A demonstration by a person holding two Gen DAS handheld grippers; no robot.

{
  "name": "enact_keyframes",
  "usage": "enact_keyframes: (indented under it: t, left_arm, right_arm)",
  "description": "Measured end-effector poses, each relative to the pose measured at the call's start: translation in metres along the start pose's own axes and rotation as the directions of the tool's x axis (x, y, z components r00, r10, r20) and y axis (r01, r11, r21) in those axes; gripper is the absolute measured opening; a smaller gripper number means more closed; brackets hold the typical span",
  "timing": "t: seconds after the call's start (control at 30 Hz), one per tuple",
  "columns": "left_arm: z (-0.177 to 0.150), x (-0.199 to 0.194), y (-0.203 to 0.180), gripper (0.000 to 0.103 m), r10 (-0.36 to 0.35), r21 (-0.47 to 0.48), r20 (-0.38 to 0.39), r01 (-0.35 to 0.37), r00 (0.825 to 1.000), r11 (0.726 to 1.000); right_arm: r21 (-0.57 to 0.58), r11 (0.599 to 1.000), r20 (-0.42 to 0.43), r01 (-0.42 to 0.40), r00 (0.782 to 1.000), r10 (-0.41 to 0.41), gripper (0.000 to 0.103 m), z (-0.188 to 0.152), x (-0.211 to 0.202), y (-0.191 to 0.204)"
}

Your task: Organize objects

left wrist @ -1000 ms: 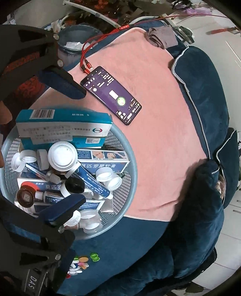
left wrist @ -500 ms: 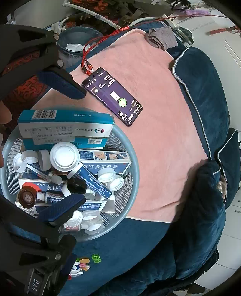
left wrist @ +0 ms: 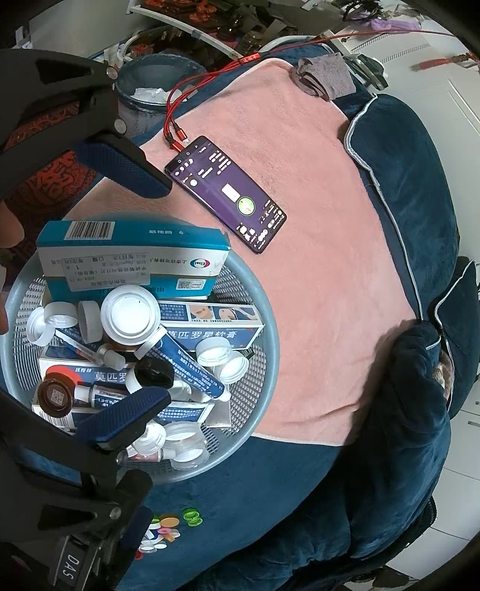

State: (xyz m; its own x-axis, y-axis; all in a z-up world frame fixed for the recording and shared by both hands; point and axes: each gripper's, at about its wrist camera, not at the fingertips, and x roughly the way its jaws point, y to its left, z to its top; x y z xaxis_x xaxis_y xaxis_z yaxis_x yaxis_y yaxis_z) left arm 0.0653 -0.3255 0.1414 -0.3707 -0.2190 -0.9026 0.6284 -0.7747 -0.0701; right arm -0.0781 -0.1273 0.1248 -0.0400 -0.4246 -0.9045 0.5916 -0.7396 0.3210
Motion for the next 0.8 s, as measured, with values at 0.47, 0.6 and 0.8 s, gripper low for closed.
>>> enact_keyframes:
  t: [0.47,0.6,0.8]
  left_arm:
    - [-0.001,-0.001,-0.002,0.102,0.001,0.005,0.001,-0.001,1.0,1.0]
    - [-0.001,-0.002,-0.005,0.102,0.0,0.01,0.002,0.0,1.0,1.0]
    - [-0.002,-0.005,-0.014,0.102,0.002,0.023,0.003,-0.002,1.0,1.0]
  right_arm:
    - [-0.005,1.0,-0.001,0.014,1.0,-0.014,0.103,-0.002,-0.001,-0.001]
    - [-0.005,1.0,0.001,0.019,1.0,-0.019,0.103,-0.003,-0.002,-0.003]
    - [0.001,1.0,0.008,0.023,1.0,-0.023,0.103,-0.004,-0.007,-0.008]
